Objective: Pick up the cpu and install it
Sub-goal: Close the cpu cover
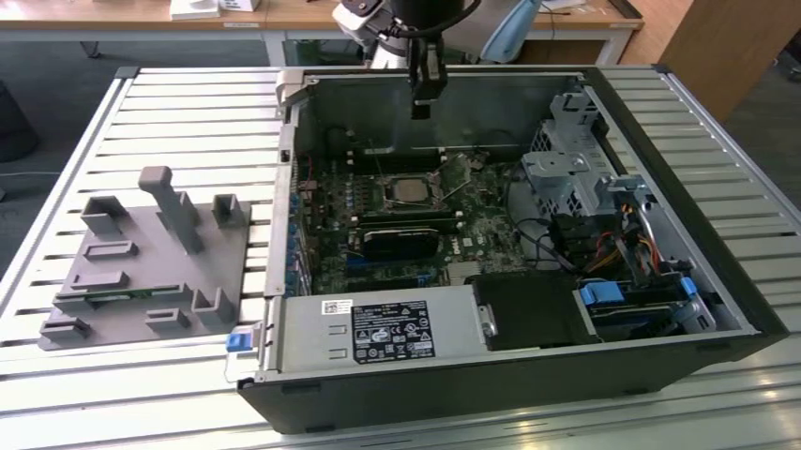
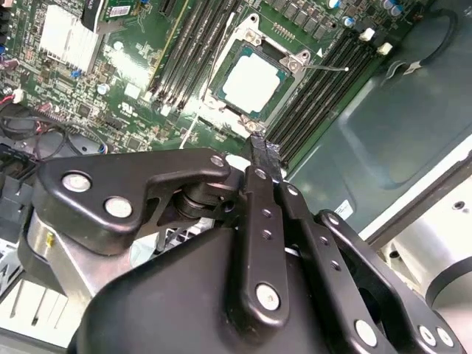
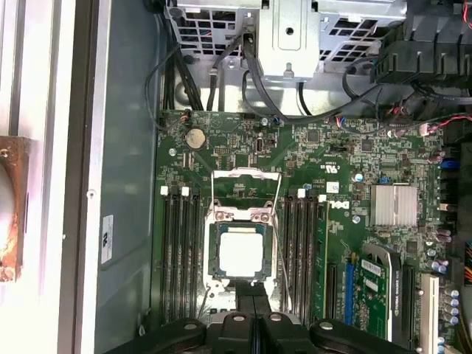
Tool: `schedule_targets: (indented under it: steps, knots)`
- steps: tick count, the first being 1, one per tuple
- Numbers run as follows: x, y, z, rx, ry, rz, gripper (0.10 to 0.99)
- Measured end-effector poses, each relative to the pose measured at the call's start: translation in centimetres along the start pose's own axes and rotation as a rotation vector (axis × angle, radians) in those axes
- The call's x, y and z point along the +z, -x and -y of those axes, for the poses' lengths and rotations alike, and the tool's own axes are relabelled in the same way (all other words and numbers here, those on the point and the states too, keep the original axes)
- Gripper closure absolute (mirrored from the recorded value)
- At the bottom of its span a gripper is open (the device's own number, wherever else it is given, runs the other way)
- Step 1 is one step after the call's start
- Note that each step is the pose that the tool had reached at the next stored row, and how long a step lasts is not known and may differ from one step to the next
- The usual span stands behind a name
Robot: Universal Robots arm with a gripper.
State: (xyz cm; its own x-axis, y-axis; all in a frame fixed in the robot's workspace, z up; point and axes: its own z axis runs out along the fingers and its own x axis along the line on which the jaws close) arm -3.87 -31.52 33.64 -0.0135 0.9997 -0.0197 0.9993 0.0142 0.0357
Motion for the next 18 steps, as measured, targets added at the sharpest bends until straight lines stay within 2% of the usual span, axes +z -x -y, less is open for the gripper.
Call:
schedule_targets:
  steps: [18]
  knots:
    - [-0.63,0.01,-0.02,0.0,0.0,0.0,0.98]
